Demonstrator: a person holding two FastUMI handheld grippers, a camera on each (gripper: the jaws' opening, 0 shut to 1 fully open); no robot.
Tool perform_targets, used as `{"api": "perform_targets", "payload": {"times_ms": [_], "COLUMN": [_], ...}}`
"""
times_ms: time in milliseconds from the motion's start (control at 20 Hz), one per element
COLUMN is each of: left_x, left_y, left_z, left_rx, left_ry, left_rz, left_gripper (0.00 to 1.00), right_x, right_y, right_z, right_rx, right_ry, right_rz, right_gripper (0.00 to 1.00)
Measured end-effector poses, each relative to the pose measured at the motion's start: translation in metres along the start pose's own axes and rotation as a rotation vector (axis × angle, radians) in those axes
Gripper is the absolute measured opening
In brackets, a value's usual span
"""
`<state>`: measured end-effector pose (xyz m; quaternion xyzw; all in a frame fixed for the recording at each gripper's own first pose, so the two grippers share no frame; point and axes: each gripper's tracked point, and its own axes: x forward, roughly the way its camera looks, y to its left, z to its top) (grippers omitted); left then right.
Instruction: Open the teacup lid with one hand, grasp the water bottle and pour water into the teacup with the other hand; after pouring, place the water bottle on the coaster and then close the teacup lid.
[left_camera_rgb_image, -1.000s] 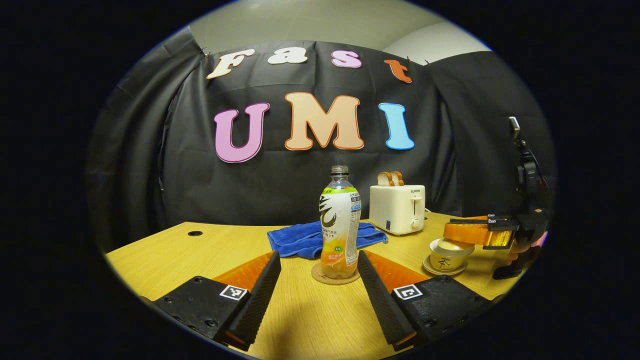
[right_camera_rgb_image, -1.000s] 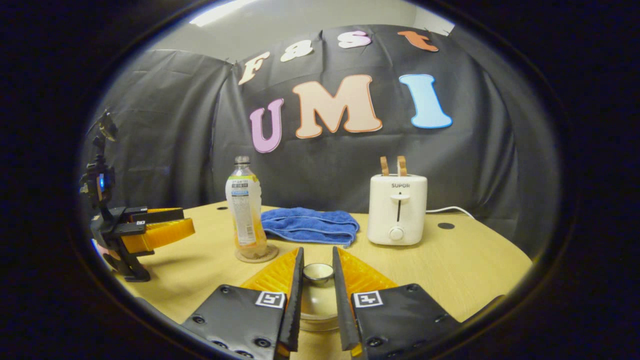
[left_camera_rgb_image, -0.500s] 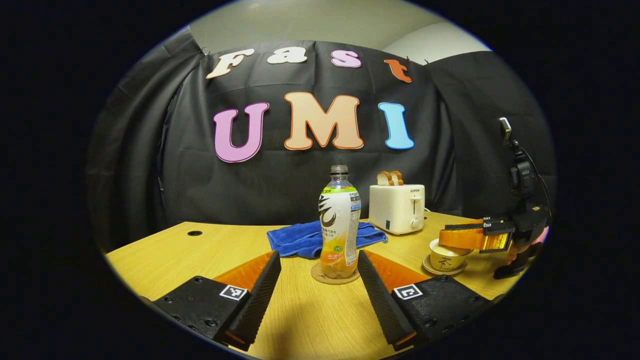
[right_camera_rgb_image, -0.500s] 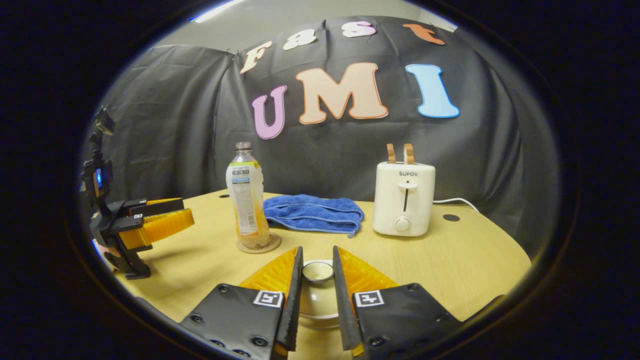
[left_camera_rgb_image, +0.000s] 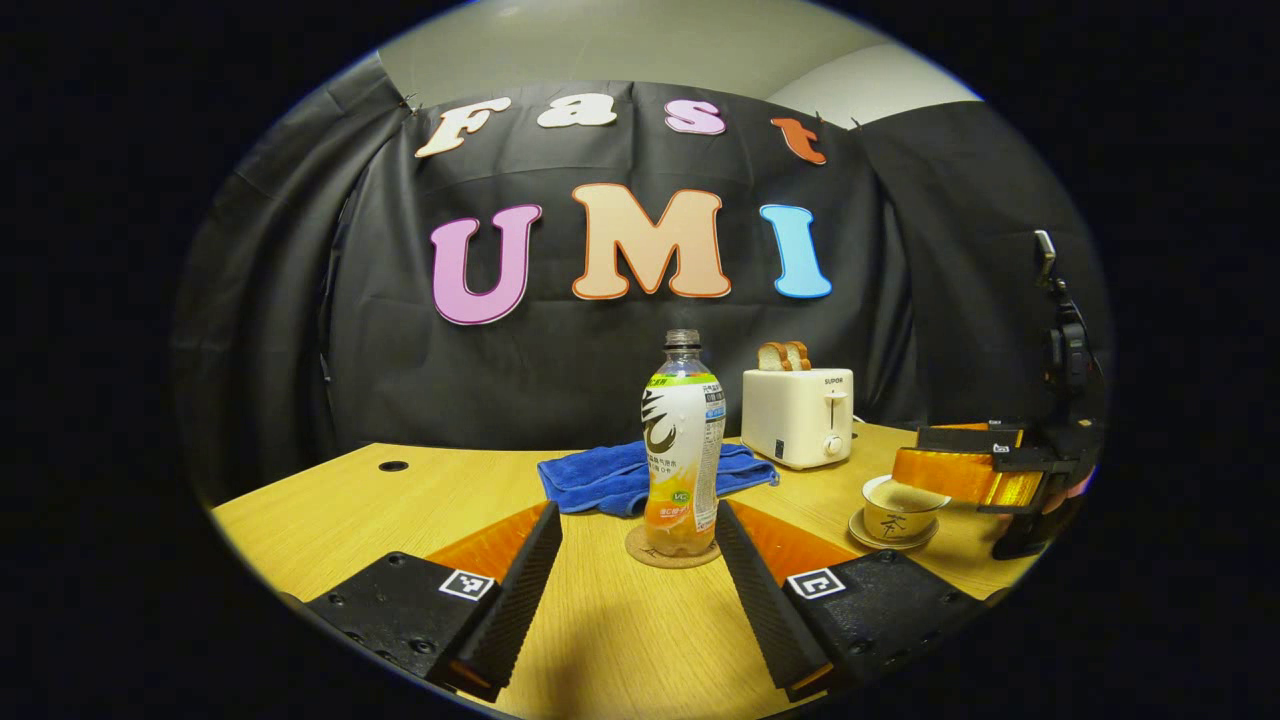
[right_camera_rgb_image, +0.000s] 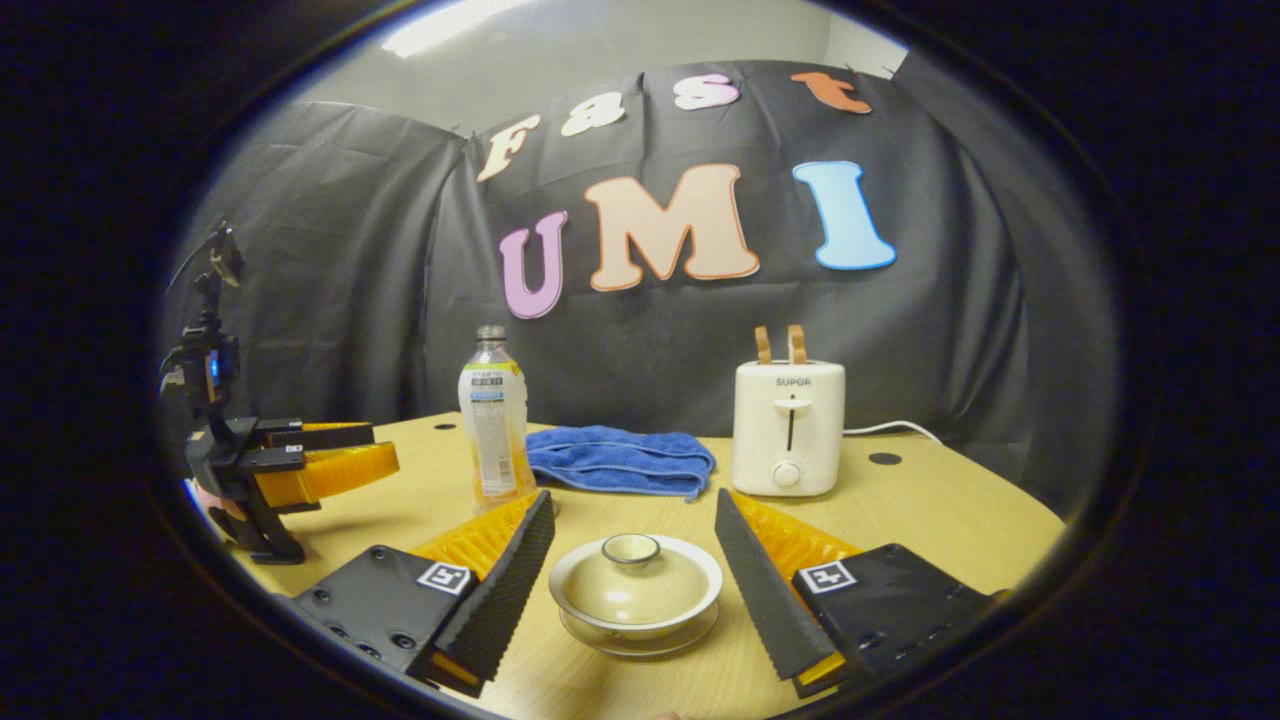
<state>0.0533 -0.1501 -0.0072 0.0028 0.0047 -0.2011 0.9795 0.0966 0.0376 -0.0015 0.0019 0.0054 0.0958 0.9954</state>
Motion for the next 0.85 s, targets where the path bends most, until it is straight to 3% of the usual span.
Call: {"api": "perform_targets", "payload": {"times_ms": [350, 550, 850], "left_x": [-0.007, -0.018, -0.027], "left_y": [0.009, 0.021, 0.033], "left_z": [0.0, 0.0, 0.0], "left_rx": [0.001, 0.002, 0.006], "left_ry": [0.002, 0.003, 0.002], "left_rz": [0.05, 0.129, 0.206], "left_gripper": [0.9, 0.9, 0.9], "right_x": [-0.022, -0.034, -0.036], "right_y": [-0.007, -0.017, -0.02], "right_z": [0.001, 0.001, 0.001], "right_rx": [0.0, -0.001, -0.001], "right_ry": [-0.012, -0.014, -0.015], "right_rz": [-0.065, -0.125, -0.142], "right_gripper": [1.0, 0.99, 0.99]}}
